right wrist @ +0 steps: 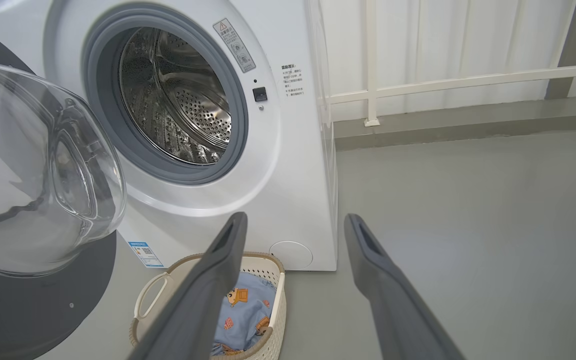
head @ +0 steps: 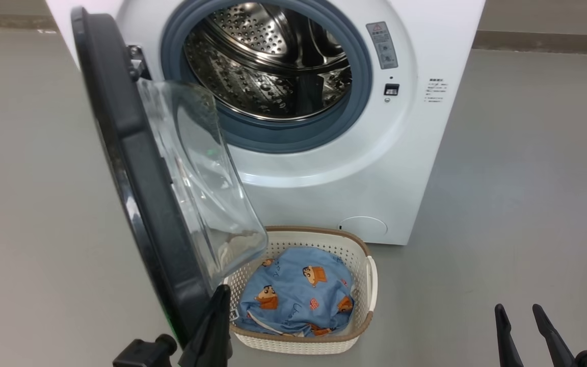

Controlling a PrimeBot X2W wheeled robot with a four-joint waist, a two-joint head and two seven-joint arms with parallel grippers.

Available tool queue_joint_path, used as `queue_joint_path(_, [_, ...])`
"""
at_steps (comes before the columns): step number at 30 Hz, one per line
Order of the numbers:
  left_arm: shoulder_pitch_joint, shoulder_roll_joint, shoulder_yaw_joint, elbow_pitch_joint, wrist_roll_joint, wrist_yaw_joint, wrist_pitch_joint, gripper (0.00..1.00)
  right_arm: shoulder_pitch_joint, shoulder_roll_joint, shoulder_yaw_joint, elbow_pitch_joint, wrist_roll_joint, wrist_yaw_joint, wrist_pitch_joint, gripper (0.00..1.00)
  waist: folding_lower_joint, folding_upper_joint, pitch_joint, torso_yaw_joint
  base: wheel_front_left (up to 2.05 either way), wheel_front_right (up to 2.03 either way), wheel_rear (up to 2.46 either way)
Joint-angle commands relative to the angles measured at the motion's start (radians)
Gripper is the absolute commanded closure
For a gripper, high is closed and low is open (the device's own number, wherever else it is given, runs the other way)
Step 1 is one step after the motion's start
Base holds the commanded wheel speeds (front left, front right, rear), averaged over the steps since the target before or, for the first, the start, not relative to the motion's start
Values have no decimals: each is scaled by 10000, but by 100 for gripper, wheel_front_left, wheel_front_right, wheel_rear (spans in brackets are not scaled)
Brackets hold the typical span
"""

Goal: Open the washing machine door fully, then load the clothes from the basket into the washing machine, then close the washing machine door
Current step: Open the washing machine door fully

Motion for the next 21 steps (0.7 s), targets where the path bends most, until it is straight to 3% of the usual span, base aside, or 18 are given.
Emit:
queue_joint_path(1, [-412, -7, 389, -207, 46, 113, -112, 100, -135, -128, 246, -205, 19, 90, -120, 0, -1, -1, -27, 87, 0, 0, 0])
queue_joint_path(21, [-476, 44, 1111, 102, 58, 977, -364, 100, -54, -128, 362, -92, 179, 90, -120, 0, -1, -1, -17, 1690, 0, 0, 0])
